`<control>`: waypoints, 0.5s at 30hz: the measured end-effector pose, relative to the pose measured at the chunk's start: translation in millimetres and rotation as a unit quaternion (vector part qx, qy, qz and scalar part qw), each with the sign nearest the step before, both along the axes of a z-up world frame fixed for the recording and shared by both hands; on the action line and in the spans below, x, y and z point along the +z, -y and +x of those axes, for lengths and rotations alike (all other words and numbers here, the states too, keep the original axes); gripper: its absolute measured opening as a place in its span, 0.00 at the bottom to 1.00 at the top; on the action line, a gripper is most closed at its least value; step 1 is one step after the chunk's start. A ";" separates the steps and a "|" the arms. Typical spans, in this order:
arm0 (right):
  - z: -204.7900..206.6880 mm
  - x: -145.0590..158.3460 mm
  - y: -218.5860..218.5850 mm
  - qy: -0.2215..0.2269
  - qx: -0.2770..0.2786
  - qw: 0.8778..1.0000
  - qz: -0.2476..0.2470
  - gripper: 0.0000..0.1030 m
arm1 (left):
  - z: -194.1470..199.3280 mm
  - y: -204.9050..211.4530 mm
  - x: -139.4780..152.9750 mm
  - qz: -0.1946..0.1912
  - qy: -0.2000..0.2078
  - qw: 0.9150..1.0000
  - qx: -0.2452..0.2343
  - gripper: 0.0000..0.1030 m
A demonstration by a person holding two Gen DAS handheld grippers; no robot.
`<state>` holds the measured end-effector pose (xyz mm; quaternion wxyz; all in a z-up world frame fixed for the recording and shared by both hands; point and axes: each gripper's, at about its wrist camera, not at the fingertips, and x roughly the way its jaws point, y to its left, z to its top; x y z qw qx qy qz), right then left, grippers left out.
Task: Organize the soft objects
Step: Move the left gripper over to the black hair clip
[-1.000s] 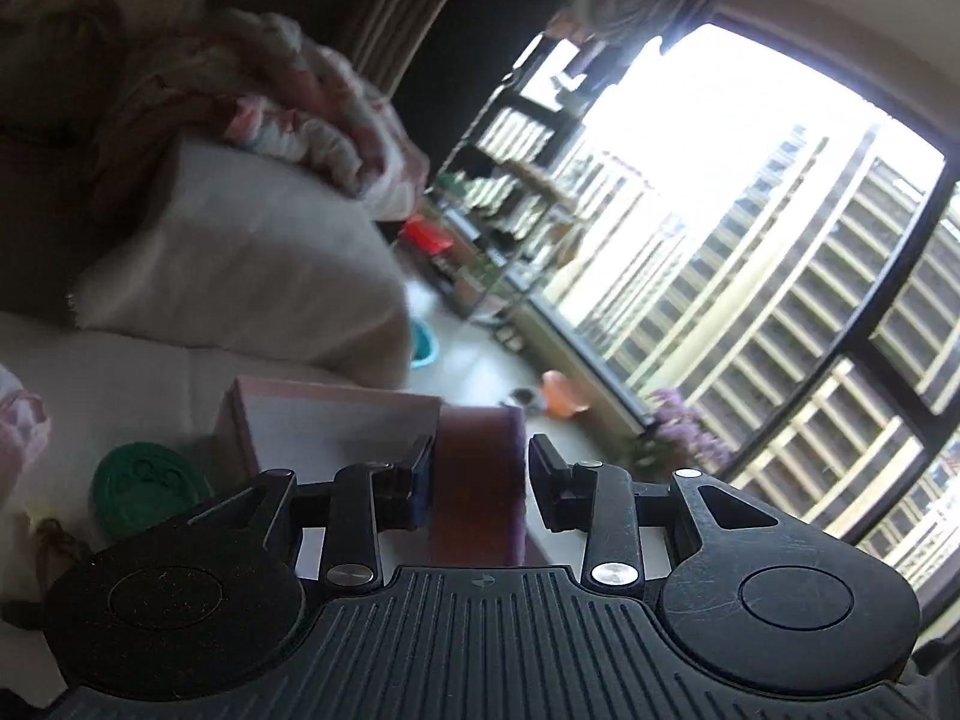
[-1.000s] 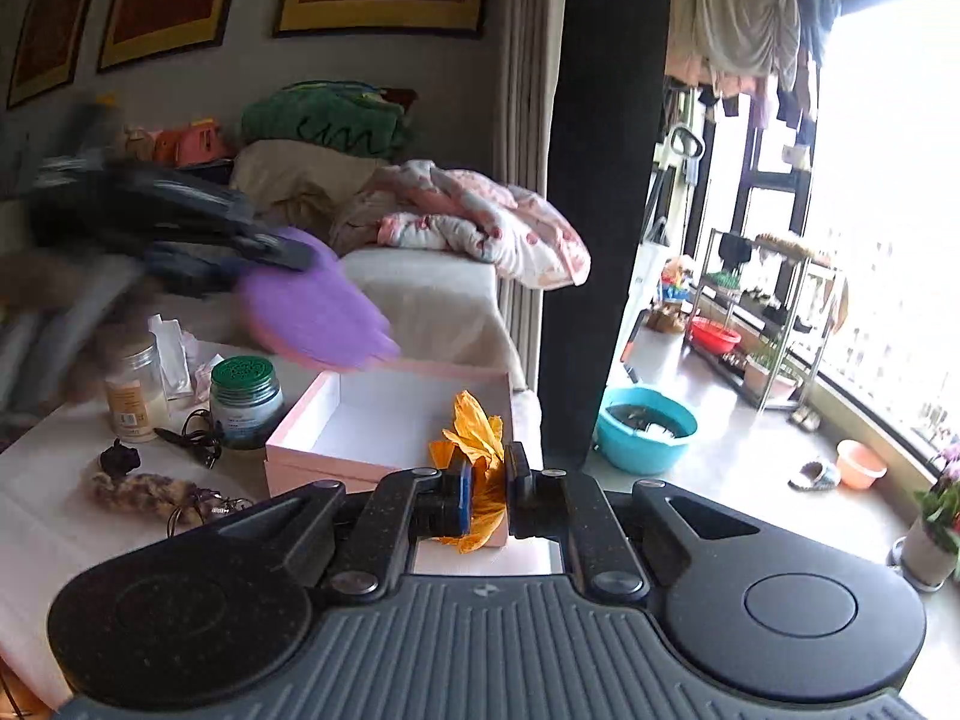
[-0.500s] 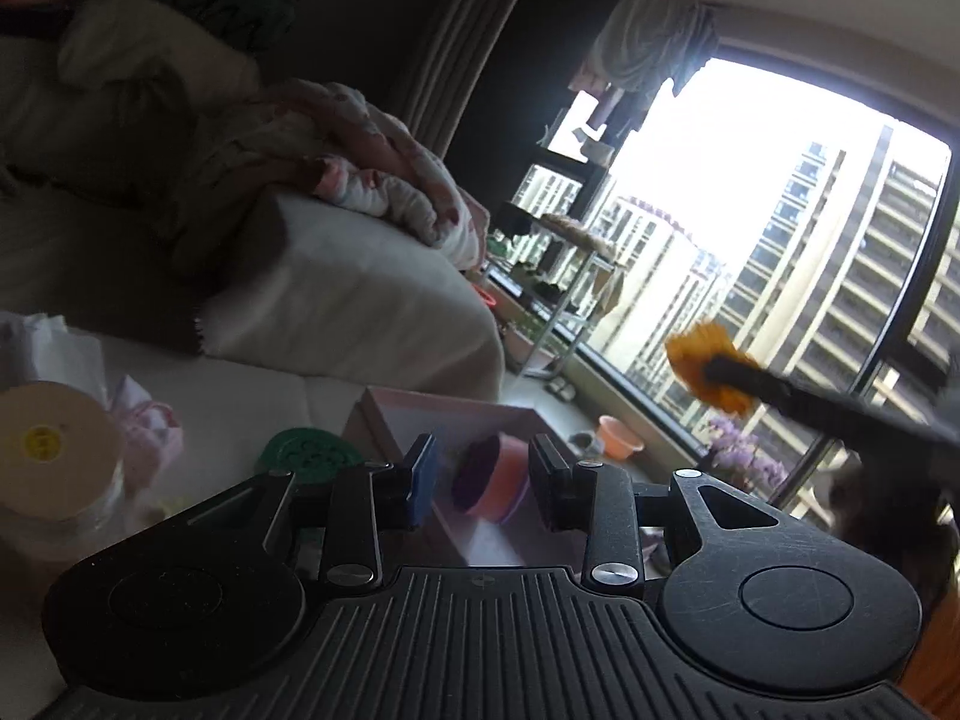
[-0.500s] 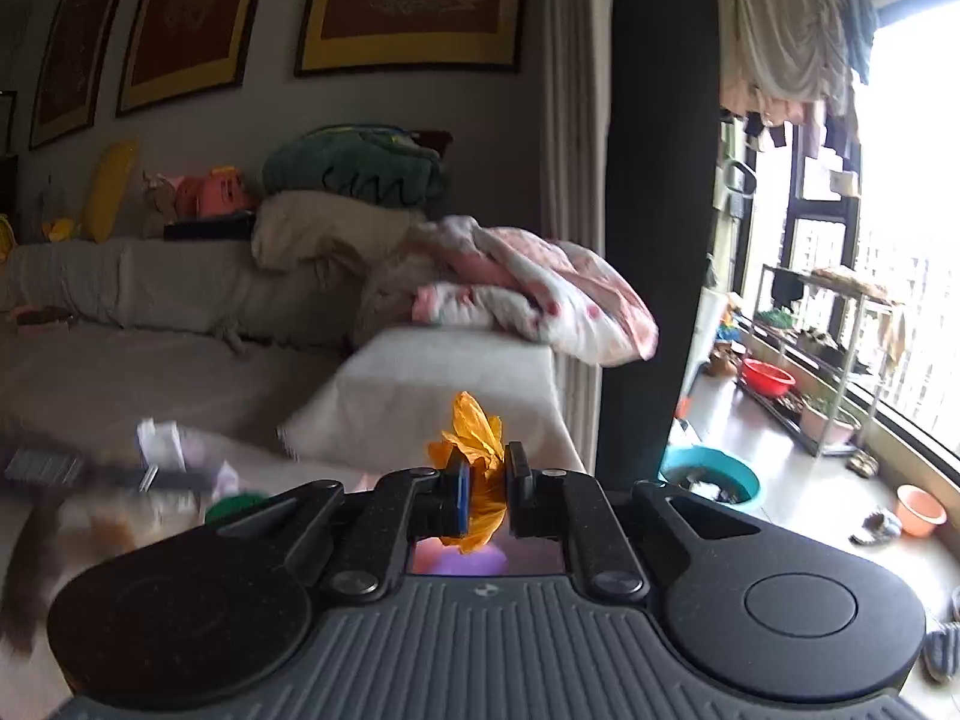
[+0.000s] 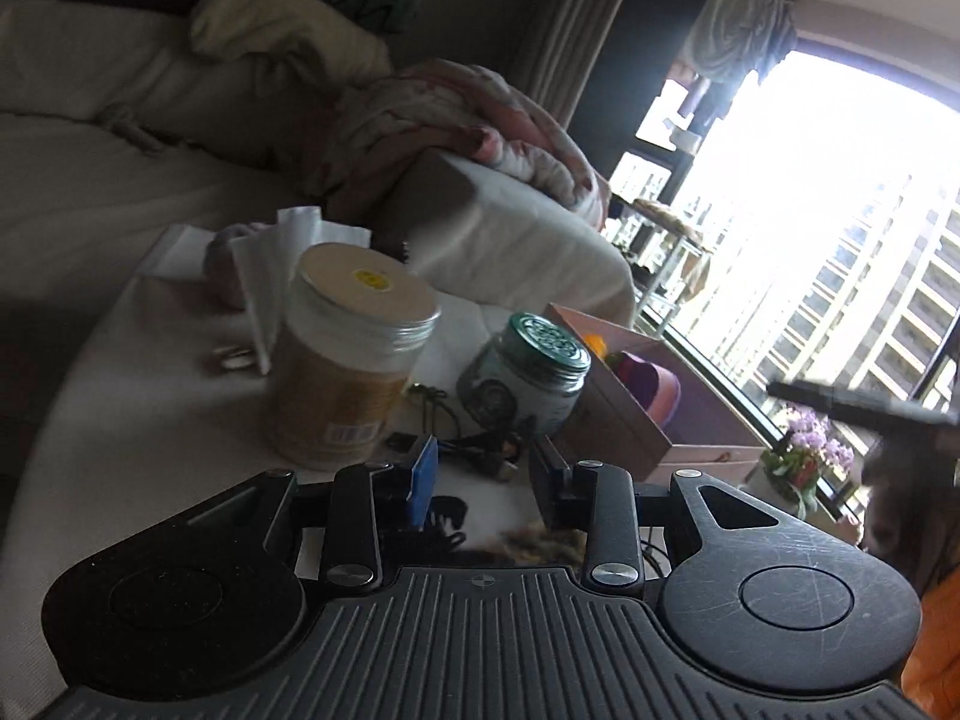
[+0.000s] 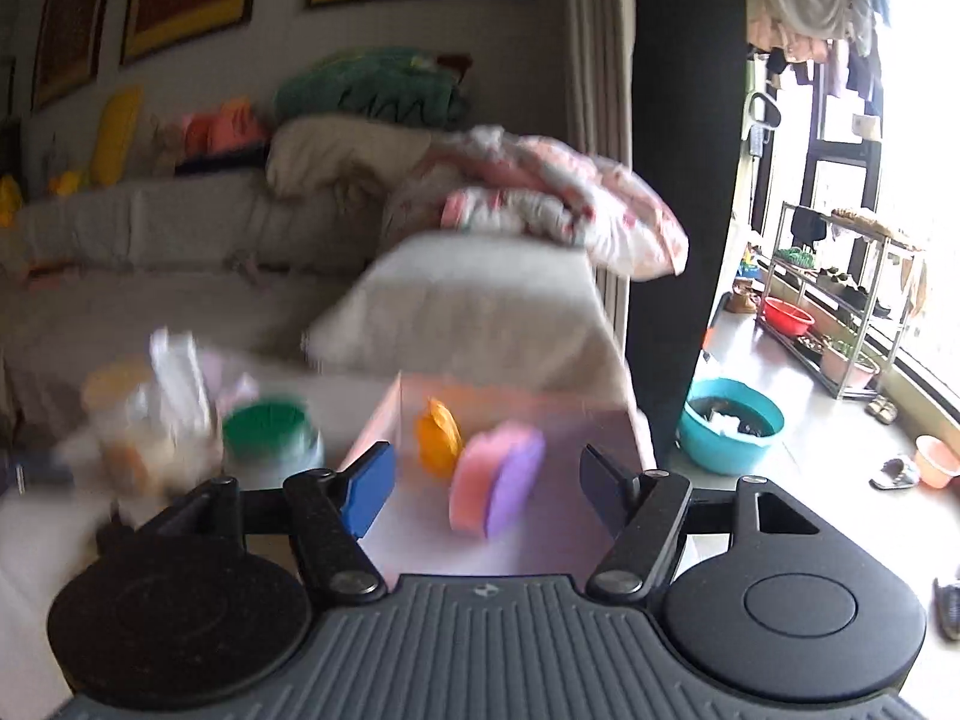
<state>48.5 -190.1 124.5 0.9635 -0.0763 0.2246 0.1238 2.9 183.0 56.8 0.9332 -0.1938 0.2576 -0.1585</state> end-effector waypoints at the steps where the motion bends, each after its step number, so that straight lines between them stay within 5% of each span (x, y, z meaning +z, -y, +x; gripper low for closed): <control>1: -7.1 -9.5 -2.7 -0.006 0.002 1.000 -0.008 0.67 | -1.0 -1.0 0.1 -0.002 0.002 1.000 0.002 0.36; 5: -27.5 -43.7 -14.9 -0.039 0.016 0.999 -0.013 0.67 | -2.3 2.9 3.0 -0.004 0.008 1.000 0.002 0.36; 11: -42.1 -73.3 -41.8 -0.056 0.050 0.997 -0.027 0.67 | 4.8 25.8 0.5 0.055 0.007 0.998 -0.027 0.36; 15: -46.3 -81.5 -51.1 -0.064 0.061 0.996 -0.022 0.68 | 15.7 7.6 -1.3 0.028 -0.027 0.998 0.048 0.36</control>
